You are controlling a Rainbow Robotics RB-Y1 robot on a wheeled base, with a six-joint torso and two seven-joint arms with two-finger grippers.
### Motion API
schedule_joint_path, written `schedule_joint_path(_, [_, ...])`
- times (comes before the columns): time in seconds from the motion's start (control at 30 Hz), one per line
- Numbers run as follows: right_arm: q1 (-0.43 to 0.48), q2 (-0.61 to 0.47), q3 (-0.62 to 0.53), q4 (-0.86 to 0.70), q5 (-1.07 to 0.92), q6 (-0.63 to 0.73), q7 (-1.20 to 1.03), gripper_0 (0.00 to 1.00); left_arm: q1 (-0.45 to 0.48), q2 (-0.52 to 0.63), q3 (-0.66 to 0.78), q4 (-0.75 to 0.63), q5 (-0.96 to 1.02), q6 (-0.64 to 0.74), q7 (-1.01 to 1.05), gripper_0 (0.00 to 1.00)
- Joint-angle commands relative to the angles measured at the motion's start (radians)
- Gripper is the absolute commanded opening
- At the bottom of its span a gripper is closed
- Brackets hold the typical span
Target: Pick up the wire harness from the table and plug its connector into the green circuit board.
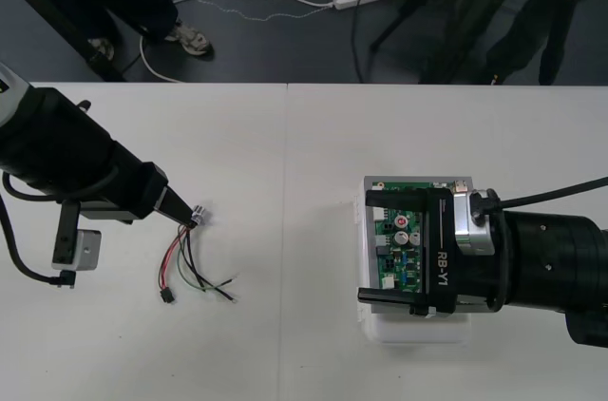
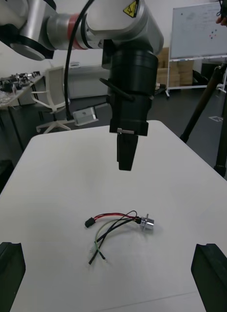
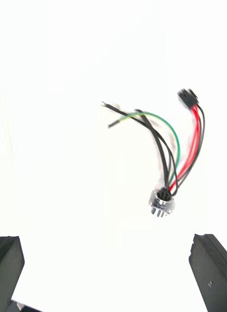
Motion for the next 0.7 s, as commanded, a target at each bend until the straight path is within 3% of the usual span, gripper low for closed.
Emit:
schedule_joint_path(0.03, [-0.045, 0.024, 0.035, 0.119, -0.112, -0.084, 0.089, 1.00, -0.108, 0.044, -0.107, 0.000, -0.067, 0.127, -0.015, 1.00])
schedule_joint_path(0.17, [-0.082, 0.033, 0.033, 0.199, -0.135, -0.157, 0.159, 1.00, -0.161, 0.044, -0.203, 0.003, -0.125, 0.175, -0.041, 1.00])
schedule_joint_path(0.7, [-0.123, 0.085, 0.043, 0.206, -0.103, -0.165, 0.230, 1.00, -0.390, 0.004, -0.539, 0.110, -0.203, 0.282, -0.075, 1.00])
